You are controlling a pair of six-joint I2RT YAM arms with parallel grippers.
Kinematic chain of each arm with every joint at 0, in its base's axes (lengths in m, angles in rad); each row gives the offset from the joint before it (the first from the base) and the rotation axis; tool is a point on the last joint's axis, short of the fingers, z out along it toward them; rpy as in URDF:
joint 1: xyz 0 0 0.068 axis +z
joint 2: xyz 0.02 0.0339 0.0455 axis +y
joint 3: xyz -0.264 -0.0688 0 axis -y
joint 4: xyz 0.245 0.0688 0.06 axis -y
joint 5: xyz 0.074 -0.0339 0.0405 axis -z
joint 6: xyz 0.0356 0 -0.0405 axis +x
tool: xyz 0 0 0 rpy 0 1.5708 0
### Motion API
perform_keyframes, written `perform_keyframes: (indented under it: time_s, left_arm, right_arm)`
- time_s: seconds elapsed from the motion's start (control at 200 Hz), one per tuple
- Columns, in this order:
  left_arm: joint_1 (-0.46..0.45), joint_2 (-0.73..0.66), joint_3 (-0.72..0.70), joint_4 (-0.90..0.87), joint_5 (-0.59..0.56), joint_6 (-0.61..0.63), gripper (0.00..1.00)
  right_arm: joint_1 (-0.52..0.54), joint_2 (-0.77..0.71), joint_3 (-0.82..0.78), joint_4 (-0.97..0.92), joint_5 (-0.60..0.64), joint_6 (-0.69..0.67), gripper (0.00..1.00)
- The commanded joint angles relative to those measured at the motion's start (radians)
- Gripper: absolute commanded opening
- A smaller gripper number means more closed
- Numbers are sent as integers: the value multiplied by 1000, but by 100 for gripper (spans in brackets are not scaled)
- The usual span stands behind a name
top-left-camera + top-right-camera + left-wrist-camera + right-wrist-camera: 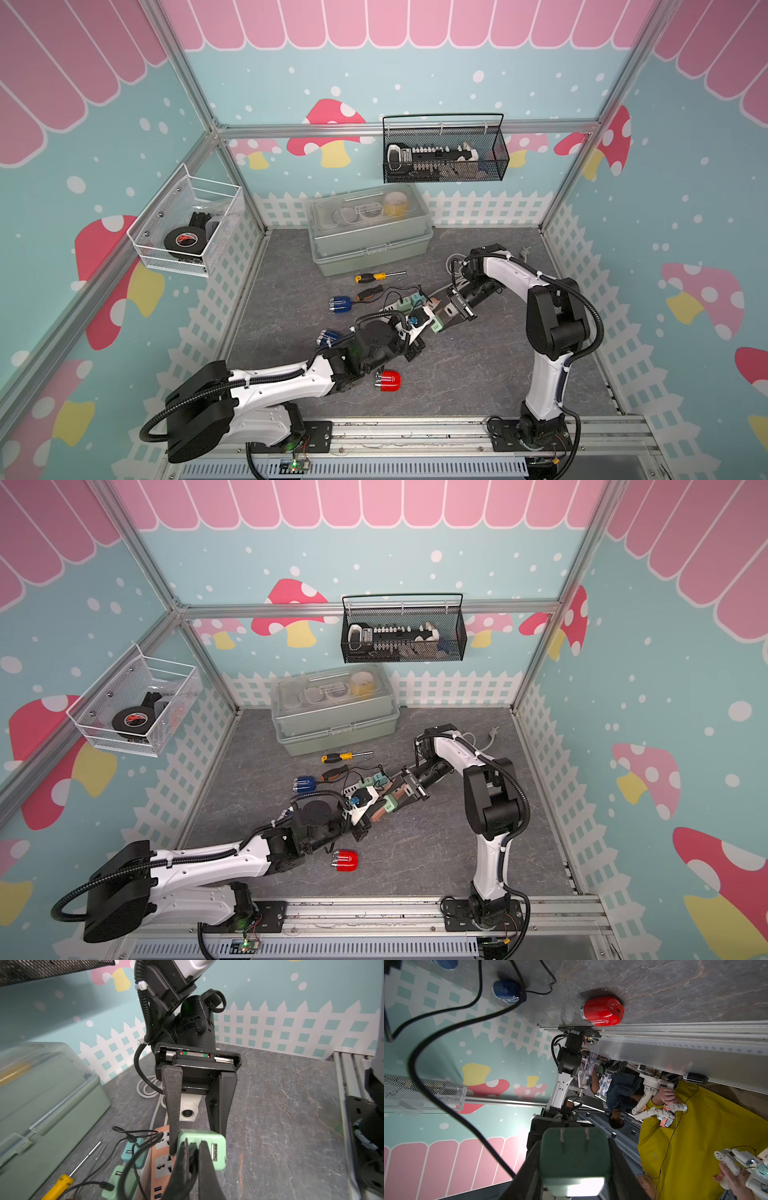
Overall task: Charge the electric shaver
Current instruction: Insert the charging cable into the plug.
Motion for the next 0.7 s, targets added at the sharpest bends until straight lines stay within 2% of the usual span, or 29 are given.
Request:
perform_keyframes:
  time_s: [0.0, 0.155, 0.495, 0.695]
  left_arm:
    - [-15, 30, -32, -85, -60, 58, 0]
    - [-18, 53, -13, -97, -53, 86, 0]
    - [-12, 134, 4, -102, -24, 96, 0]
    - [-8, 134, -10, -121, -16, 90, 0]
  right_arm:
    - [12, -60, 7, -124, -112, 13, 0]
    - [26, -115, -49, -124, -119, 15, 0]
    - [63, -130, 21, -124, -160, 35, 0]
    - [63, -135, 55, -124, -163, 42, 0]
